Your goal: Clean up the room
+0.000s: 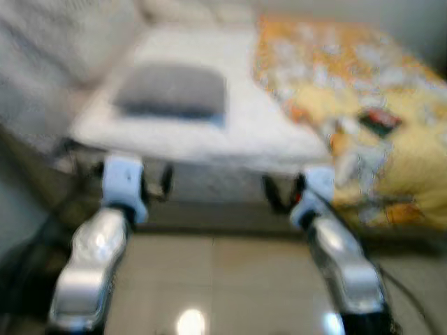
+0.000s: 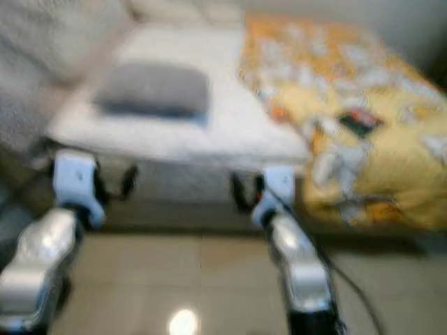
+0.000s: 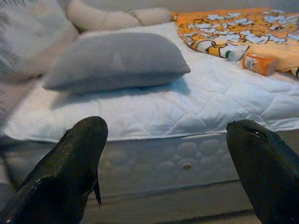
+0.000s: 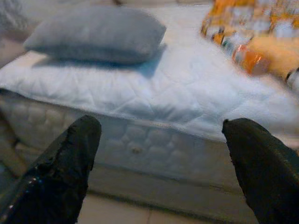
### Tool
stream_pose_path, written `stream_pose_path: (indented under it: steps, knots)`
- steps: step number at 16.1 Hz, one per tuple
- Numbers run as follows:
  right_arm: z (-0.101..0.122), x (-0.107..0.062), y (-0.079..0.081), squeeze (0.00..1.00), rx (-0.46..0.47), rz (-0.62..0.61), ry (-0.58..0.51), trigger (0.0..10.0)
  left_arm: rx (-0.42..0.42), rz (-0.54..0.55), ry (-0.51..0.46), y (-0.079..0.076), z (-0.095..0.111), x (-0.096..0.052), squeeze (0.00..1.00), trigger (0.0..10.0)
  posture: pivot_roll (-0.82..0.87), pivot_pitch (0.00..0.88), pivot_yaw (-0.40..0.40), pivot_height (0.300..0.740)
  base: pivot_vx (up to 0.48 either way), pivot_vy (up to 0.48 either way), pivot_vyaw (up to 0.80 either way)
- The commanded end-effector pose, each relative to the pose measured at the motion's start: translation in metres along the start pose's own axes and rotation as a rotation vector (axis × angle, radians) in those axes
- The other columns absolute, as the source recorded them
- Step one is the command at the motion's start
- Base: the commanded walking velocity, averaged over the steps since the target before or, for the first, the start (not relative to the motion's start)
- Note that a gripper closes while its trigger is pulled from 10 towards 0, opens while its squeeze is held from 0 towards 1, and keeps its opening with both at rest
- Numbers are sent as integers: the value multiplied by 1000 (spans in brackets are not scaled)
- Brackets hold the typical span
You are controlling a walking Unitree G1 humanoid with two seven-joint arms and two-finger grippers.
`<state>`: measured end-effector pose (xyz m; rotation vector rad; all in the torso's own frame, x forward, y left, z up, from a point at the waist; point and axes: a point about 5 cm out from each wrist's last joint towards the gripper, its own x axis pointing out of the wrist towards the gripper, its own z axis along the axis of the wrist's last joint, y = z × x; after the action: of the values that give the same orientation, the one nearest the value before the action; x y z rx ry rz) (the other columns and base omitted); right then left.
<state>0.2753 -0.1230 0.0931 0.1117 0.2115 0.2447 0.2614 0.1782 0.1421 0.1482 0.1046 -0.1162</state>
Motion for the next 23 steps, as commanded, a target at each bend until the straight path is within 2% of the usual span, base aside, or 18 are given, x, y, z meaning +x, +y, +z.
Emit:
stream_pose_path:
  steps: [1,17,20,23]
  knots:
    - [9,1,-9,0,-16,-19,-19,10000,-3,-12,-5,-5,2,2,0,10000,6,0,-37,740,356,0,0]
    - [12,0,-11,0,-33,-5,-33,10000,-11,-33,1,-10,-2,-1,4,10000,-2,0,-42,740,351,0,0]
    - [13,0,-13,0,-39,0,-30,10000,-11,-36,-2,-11,-2,0,4,10000,-3,0,-42,740,325,0,-744]
    - [13,2,-11,0,-57,5,-34,10000,-9,-29,-2,-9,-1,0,4,10000,3,0,-42,740,319,0,0]
